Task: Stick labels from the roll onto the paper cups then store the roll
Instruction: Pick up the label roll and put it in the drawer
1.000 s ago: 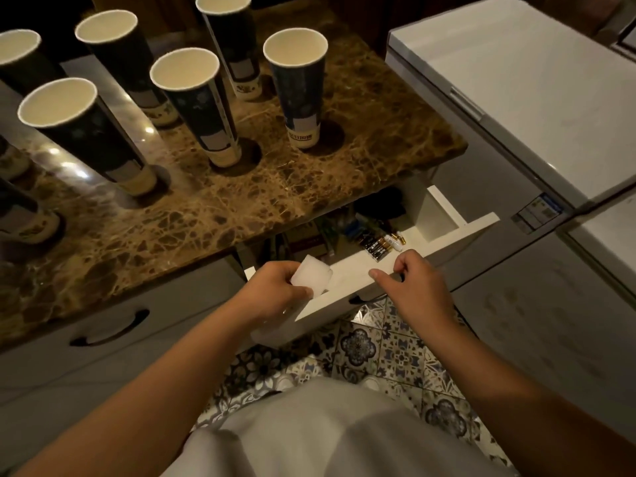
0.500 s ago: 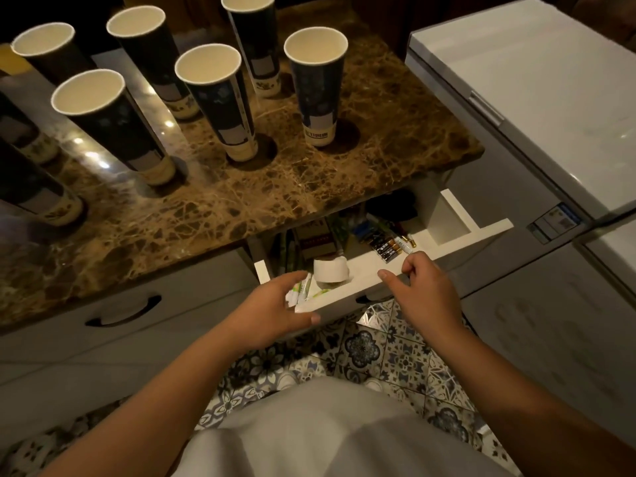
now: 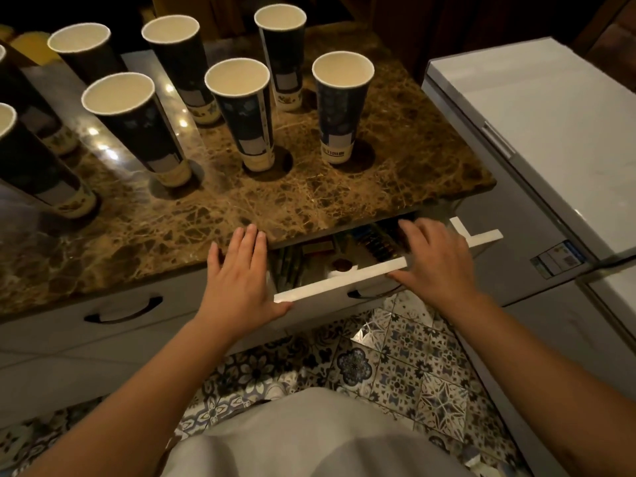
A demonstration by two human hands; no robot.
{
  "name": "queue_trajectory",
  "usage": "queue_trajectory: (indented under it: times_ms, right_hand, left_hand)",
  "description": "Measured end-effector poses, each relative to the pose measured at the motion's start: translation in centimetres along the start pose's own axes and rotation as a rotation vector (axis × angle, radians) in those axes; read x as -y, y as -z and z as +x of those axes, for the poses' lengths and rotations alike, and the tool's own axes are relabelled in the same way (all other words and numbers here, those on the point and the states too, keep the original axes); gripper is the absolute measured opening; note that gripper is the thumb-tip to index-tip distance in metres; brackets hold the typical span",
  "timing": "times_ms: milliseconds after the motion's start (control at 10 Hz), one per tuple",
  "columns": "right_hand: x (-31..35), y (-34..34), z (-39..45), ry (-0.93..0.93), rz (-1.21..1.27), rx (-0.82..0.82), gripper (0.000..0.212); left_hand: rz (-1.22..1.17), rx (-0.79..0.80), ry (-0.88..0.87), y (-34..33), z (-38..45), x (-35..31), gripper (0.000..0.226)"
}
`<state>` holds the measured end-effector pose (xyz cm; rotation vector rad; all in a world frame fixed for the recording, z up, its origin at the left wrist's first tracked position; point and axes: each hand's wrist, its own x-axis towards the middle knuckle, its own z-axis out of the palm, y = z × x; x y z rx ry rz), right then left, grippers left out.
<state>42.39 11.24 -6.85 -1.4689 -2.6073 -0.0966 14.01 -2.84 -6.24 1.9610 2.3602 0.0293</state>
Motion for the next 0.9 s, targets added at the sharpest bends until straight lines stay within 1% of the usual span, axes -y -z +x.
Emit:
queue_trajectory:
  times_ms: [100,200,300,400,500,600,700,800,900]
  right_hand:
    - [-0.1,0.3,3.5,0.035,-0.016,0.115,0.11]
    - [-0.1,0.0,5.9,0.062,-0.022,0.139,0.105]
    - [0.3,-0.4,7.1,0.047,-0.034,0.039,0.092]
    - [0.9,-1.1,7.6,0.024,-0.063,-0.065,0.079]
    - [1.4,-1.5,7.7,0.0,-0.092,-0.107,0.073]
    - [1.7,-1.5,7.6,-0.003,-0.12,-0.093,0.072]
    - [1.8,-1.2,7.3,-0.002,-0.139,-0.074,0.073]
    - [1.9,-0.8,7.1,-0.018,-0.114,-0.031,0.08]
    - [2.7,0.8,6.6,-0.014,-0.066,0.059,0.091]
  left_hand:
    - [-0.001,-0.075,-0.032,-0.4,0.6,1.0,0.104]
    - [-0.065,-0.182,-0.033,-1.1,1.2,1.7,0.083]
    - [-0.121,-0.288,-0.029,-1.8,1.8,2.2,0.064]
    - [-0.13,-0.389,-0.022,-2.8,2.3,2.3,0.055]
    - [-0.115,-0.423,0.035,-3.2,2.8,1.7,0.061]
    - [-0.094,-0.427,0.068,-3.5,3.1,1.5,0.065]
    - [-0.071,-0.383,0.069,-3.1,2.7,1.5,0.063]
    - [-0.048,-0.254,0.064,-1.8,2.3,1.4,0.068]
    - [-0.064,-0.178,0.058,1.0,2.0,1.1,0.08]
